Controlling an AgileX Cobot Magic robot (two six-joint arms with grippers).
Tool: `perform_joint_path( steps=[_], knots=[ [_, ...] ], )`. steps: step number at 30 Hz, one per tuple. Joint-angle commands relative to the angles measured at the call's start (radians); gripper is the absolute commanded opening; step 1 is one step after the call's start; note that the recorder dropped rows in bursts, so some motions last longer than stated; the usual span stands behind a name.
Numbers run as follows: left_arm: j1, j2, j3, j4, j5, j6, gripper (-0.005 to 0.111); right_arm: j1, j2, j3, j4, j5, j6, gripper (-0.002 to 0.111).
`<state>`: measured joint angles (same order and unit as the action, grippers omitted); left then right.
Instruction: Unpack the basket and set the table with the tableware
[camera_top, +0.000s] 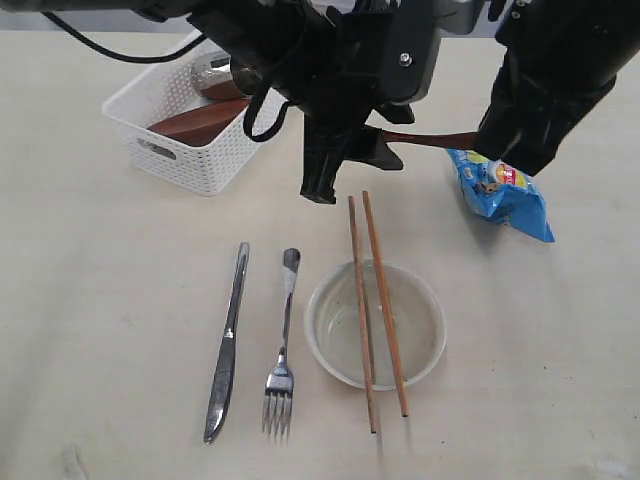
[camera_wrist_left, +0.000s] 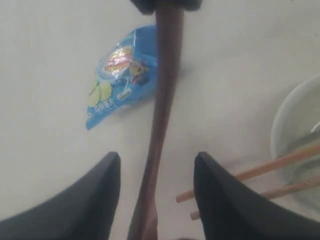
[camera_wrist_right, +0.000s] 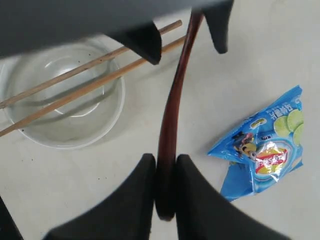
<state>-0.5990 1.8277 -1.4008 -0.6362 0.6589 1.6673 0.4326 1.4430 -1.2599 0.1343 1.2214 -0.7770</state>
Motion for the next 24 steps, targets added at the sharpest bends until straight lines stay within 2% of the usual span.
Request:
perform_joint_path(
  steps=[1,5,13,21,24],
  knots=[
    [-0.007,0.030,-0.005,-0.024,-0.084,0.013,0.045,0.002,-0.002,-0.008,-0.006,0.000,-0.002,-0.001],
    [-0.007,0.034,-0.005,-0.029,-0.105,0.015,0.041,0.002,-0.002,-0.008,-0.004,0.000,-0.002,-0.001],
    [-0.014,0.034,-0.005,-0.079,-0.105,0.015,0.000,0.002,-0.002,-0.008,-0.004,0.000,-0.002,-0.001],
    [-0.030,0.032,-0.005,-0.090,-0.064,0.027,0.000,0.002,-0.002,-0.008,-0.015,0.000,0.027,0.000],
    [-0.030,0.032,-0.005,-0.093,-0.051,-0.018,0.000,0.002,-0.002,-0.008,-0.037,0.000,0.052,0.010]
  ],
)
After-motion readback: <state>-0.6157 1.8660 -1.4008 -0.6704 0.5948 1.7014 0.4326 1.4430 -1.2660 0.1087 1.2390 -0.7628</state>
